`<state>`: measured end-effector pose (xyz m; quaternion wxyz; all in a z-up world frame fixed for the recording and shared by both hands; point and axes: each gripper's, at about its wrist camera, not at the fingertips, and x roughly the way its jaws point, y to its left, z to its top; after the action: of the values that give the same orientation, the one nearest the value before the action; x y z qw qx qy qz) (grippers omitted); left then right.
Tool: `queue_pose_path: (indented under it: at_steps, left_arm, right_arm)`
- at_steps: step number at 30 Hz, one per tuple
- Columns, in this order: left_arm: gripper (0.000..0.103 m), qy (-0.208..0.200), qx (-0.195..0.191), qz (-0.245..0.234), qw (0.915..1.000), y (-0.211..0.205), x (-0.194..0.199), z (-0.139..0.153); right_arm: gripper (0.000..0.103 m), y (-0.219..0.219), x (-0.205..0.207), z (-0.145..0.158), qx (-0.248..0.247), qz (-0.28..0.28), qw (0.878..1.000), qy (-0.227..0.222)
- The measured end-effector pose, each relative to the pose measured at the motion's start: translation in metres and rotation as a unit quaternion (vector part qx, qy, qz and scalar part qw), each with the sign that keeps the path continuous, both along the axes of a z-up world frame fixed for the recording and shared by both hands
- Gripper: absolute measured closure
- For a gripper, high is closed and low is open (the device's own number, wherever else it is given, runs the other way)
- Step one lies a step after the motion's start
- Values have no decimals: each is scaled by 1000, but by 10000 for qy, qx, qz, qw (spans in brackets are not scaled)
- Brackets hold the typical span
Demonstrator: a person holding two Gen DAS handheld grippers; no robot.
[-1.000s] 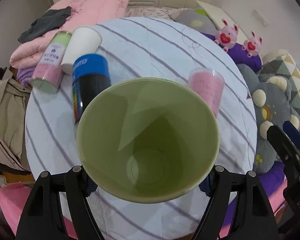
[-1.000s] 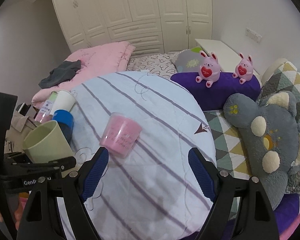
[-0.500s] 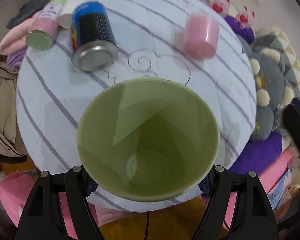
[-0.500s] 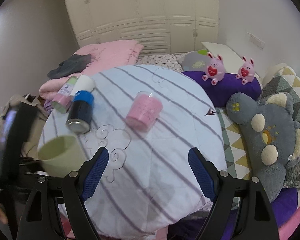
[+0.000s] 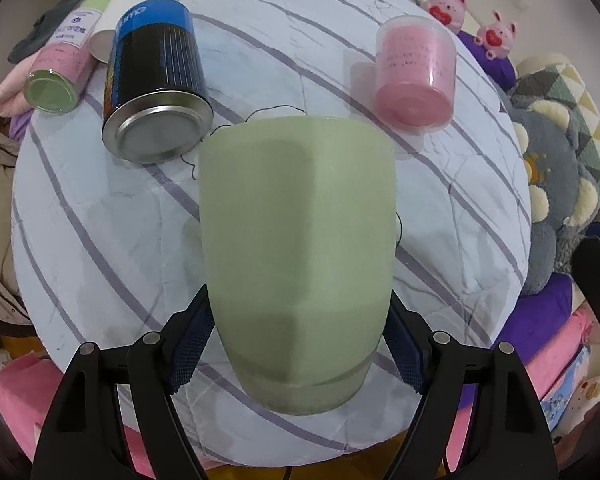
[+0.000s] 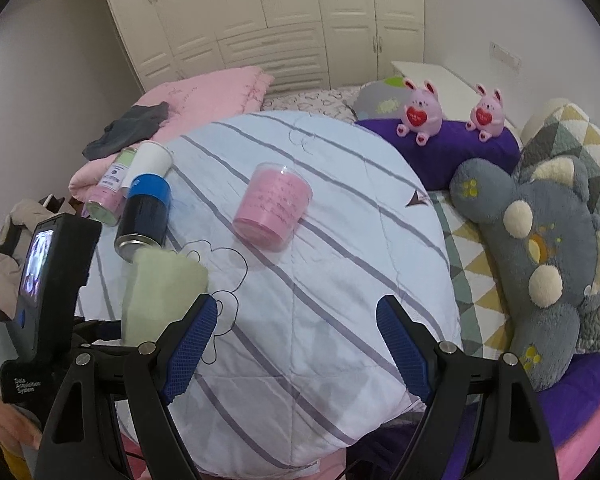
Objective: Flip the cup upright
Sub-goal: 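Close the left tool on the green cup's rim and lift it, then pass the green cup from the left tool into the right tool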
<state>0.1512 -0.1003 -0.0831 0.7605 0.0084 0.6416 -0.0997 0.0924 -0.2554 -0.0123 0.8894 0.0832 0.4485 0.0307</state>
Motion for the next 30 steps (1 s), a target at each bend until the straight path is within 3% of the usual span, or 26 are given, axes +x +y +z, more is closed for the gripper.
queue_pose_path:
  at_steps: [6,16,30]
  left_arm:
    - [15,-233,-107,-38,9997,17,-15,17]
    - [9,-615,-175,49,9979,75,-24,42]
    - [6,-732,-182,336,9966,128,-6,32]
  right_arm:
    - [20,12,10,-3,320,186,9991,213]
    - [20,68,35,-5,186,669,9957,618]
    - [20,122,60,-35,193,856,9876,1304]
